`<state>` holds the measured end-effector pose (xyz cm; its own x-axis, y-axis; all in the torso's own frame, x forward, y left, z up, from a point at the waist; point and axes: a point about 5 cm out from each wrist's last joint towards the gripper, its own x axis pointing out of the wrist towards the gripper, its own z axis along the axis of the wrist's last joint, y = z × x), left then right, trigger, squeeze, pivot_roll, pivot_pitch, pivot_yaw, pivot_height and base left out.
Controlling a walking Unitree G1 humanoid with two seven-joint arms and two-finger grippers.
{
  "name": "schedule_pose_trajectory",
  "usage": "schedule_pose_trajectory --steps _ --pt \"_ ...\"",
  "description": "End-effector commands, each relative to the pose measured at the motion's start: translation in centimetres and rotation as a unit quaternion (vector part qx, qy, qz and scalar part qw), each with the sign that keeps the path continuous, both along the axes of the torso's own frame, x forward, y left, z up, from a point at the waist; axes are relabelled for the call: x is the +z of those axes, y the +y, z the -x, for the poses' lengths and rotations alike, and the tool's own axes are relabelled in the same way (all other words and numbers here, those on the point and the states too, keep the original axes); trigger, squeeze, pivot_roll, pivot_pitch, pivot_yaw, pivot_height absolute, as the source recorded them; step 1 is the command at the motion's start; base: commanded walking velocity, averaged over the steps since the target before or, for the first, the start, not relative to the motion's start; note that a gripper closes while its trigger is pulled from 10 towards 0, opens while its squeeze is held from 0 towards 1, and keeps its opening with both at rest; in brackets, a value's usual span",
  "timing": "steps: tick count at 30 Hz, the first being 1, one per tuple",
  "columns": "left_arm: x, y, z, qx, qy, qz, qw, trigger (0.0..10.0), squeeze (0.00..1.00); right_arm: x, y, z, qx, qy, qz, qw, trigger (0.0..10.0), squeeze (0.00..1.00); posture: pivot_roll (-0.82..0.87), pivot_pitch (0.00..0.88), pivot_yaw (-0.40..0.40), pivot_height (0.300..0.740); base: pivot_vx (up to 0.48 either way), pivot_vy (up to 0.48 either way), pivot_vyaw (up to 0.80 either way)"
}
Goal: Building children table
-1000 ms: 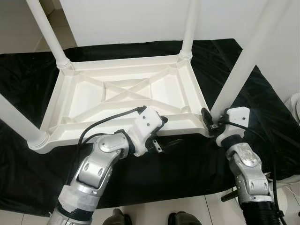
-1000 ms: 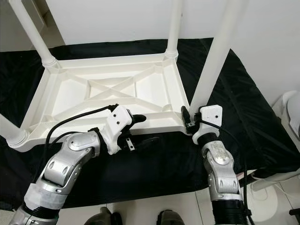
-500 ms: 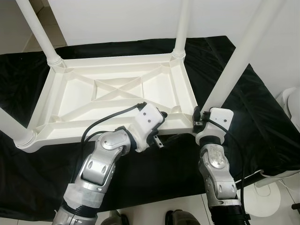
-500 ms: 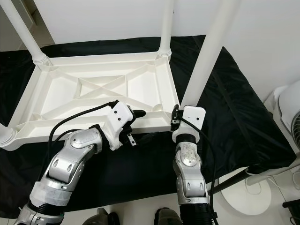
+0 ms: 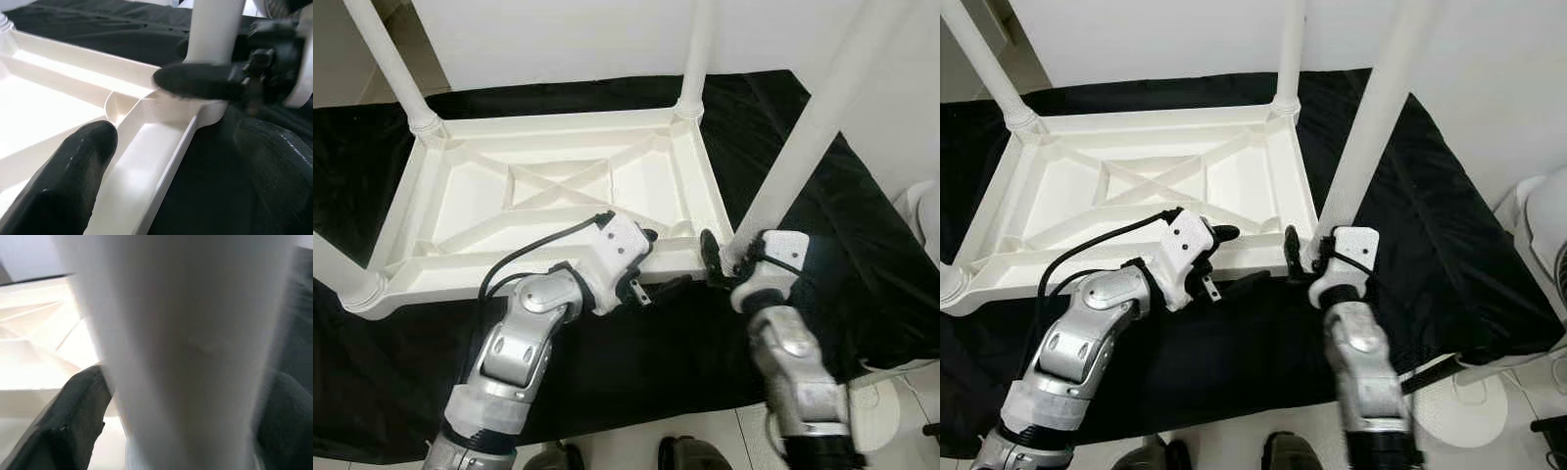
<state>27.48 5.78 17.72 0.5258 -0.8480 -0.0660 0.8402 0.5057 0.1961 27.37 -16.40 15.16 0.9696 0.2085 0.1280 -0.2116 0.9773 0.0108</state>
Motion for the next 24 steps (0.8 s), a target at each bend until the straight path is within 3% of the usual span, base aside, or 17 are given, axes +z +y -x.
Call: schedule_pose_trajectory --steps 1,7,8,10,11,12,14,15,16,24 --pt "-0.2 0.5 -0.4 0.075 0.01 0.017 0.997 10.0 0.0 0.2 0.2 0.4 0.084 -0.003 0.017 0.996 10.0 0.0 -0.12 0.124 0.057 0.74 0.0 0.0 0.0" --pt "-0.2 0.3 0.0 0.047 0.017 0.021 0.999 10.0 0.0 0.7 -0.9 0.0 0.157 -0.014 0.059 0.986 10.0 0.0 -0.12 0.119 0.056 0.74 0.0 0.0 0.0" --pt "-0.3 0.1 0.5 0.022 0.021 0.018 0.999 10.0 0.0 0.9 -1.1 -0.4 0.179 -0.014 0.067 0.981 10.0 0.0 -0.12 0.113 0.052 0.74 0.0 0.0 0.0" --pt "-0.3 0.1 0.5 0.022 0.021 0.018 0.999 10.0 0.0 0.9 -1.1 -0.4 0.179 -0.014 0.067 0.981 10.0 0.0 -0.12 0.113 0.052 0.74 0.0 0.0 0.0" --pt "-0.5 -0.3 1.2 -0.013 0.023 0.014 1.0 10.0 0.0 0.9 -1.2 -1.3 0.206 -0.013 0.086 0.975 7.1 0.0 -0.11 0.106 0.05 0.74 0.0 0.0 0.0" --pt "-0.5 -0.3 1.2 -0.013 0.023 0.014 1.0 10.0 0.0 0.9 -1.2 -1.3 0.206 -0.013 0.086 0.975 7.1 0.0 -0.11 0.106 0.05 0.74 0.0 0.0 0.0" --pt "-0.5 -0.5 1.5 -0.021 0.022 0.01 0.999 10.0 0.0 0.8 -1.1 -1.9 0.222 -0.009 0.098 0.97 1.9 0.0 -0.11 0.106 0.048 0.74 0.0 0.0 0.0" --pt "-0.5 -0.5 1.5 -0.021 0.022 0.01 0.999 10.0 0.0 0.8 -1.1 -1.9 0.222 -0.009 0.098 0.97 1.9 0.0 -0.11 0.106 0.048 0.74 0.0 0.0 0.0" --pt "-0.6 -0.6 1.6 -0.02 0.02 0.007 1.0 10.0 0.0 0.7 -1.2 -2.1 0.229 -0.005 0.103 0.968 0.0 0.0 -0.11 0.101 0.041 0.74 0.0 0.0 0.0" --pt "-0.7 -0.4 1.4 -0.006 0.014 0.0 1.0 10.0 0.0 -0.1 -1.7 -2.1 0.237 0.013 0.109 0.965 0.0 0.0 -0.11 0.099 0.034 0.74 0.0 0.0 0.0"
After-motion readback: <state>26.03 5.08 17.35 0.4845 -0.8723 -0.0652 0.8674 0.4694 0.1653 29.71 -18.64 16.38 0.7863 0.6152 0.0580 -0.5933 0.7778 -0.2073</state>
